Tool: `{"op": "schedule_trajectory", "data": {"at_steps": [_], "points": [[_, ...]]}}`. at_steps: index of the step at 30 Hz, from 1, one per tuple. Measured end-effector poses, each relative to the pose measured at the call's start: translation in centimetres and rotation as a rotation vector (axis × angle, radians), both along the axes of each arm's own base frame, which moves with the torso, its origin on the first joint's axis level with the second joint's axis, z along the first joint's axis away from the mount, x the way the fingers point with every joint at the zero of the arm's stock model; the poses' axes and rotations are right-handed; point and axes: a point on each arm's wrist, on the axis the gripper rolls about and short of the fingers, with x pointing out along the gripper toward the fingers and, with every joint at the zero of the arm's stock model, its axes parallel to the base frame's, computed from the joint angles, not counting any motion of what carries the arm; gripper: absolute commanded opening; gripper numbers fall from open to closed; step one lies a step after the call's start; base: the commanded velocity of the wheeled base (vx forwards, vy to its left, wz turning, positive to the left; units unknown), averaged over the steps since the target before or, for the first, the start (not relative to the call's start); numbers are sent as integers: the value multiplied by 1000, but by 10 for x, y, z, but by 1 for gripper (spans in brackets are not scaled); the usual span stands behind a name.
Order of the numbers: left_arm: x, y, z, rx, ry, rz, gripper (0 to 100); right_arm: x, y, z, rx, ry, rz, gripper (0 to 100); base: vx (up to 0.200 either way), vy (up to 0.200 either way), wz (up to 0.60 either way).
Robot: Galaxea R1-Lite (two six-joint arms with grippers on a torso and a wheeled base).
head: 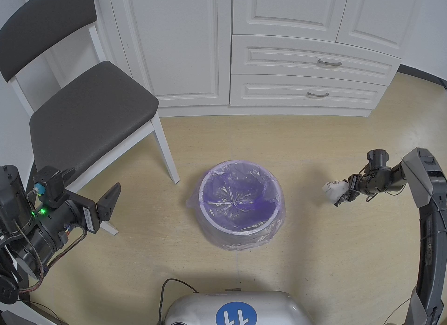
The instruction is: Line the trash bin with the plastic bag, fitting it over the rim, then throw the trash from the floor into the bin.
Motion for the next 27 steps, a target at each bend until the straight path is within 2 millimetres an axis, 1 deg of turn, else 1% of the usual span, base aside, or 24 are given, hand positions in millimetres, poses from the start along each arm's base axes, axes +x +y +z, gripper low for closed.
{"op": "schedule_trajectory", "data": {"at_steps": [2, 4, 6, 7, 13, 17, 22, 27], "points": [[-1, 0, 1, -1, -5, 0, 100, -9, -1, 14, -14, 1, 25, 0, 0, 0, 0], [-1, 1, 2, -3, -8, 0, 100, -17, 1, 24, -31, 7, 48, 0, 0, 0, 0], [-2, 1, 2, -3, -10, 0, 100, -27, 4, 38, -54, 2, 78, 0, 0, 0, 0], [-2, 1, 2, -3, -11, -1, 100, -30, 7, 41, -61, 4, 88, 0, 0, 0, 0], [-3, 2, 3, -4, -15, 0, 100, -57, 36, 82, -117, -43, 184, 0, 0, 0, 0], [-4, 2, 3, -6, -18, 1, 100, -74, 57, 108, -145, -116, 237, 0, 0, 0, 0], [-4, 2, 4, -8, -23, 1, 100, -98, 79, 132, -177, -193, 298, 0, 0, 0, 0], [-4, 2, 5, -11, -27, 2, 100, -125, 94, 149, -237, -226, 373, 0, 0, 0, 0]]}}
